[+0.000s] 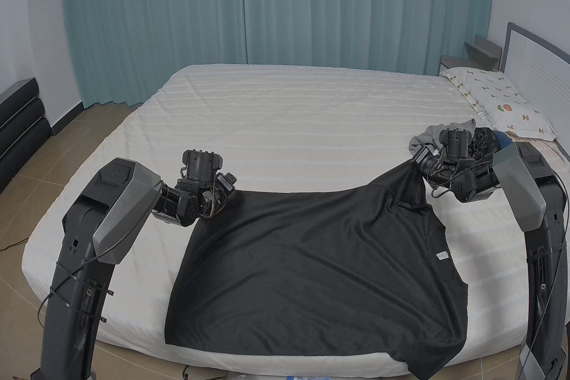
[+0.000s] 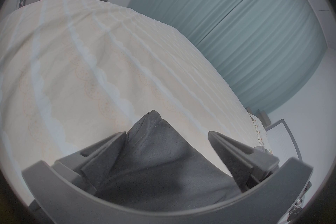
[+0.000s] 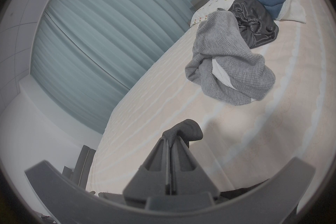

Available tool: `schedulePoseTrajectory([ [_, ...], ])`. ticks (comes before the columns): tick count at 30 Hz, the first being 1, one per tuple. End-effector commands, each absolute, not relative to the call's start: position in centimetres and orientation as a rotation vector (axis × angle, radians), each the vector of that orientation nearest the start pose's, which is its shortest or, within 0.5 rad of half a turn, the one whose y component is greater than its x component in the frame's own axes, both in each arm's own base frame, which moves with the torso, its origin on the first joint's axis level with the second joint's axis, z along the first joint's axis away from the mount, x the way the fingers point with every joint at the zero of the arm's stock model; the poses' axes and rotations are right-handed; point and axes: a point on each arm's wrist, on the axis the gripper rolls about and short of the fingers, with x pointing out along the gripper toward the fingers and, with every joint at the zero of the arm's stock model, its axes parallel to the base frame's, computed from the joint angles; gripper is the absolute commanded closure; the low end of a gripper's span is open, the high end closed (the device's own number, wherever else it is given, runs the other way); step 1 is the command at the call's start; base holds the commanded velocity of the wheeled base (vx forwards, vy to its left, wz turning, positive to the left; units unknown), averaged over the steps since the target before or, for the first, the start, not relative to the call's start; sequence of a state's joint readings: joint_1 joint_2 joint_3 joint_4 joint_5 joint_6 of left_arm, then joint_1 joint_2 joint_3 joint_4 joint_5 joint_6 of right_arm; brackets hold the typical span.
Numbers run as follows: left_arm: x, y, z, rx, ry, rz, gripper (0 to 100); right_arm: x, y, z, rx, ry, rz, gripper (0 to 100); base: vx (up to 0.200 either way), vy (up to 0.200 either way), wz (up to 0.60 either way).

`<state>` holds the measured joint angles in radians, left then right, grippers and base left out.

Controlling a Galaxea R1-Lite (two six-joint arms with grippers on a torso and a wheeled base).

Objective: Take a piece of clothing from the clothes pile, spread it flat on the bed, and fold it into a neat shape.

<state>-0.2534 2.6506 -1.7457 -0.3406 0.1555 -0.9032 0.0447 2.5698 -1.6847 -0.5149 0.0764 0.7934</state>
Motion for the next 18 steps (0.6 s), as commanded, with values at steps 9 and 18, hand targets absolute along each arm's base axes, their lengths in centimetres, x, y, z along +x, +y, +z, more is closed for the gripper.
schedulePoseTrajectory([
  [9, 50.7, -12.5, -1.0, -0.759, 0.542, 0.172, 100, 52.0, 2.7, 3.4, 0.784, 0.381, -0.020, 100, 0.000, 0.000, 0.00],
  [18, 51.8, -10.8, 1.2, -0.781, 0.431, 0.229, 100, 53.0, 2.8, 4.8, 0.786, 0.247, 0.033, 100, 0.000, 0.000, 0.00],
])
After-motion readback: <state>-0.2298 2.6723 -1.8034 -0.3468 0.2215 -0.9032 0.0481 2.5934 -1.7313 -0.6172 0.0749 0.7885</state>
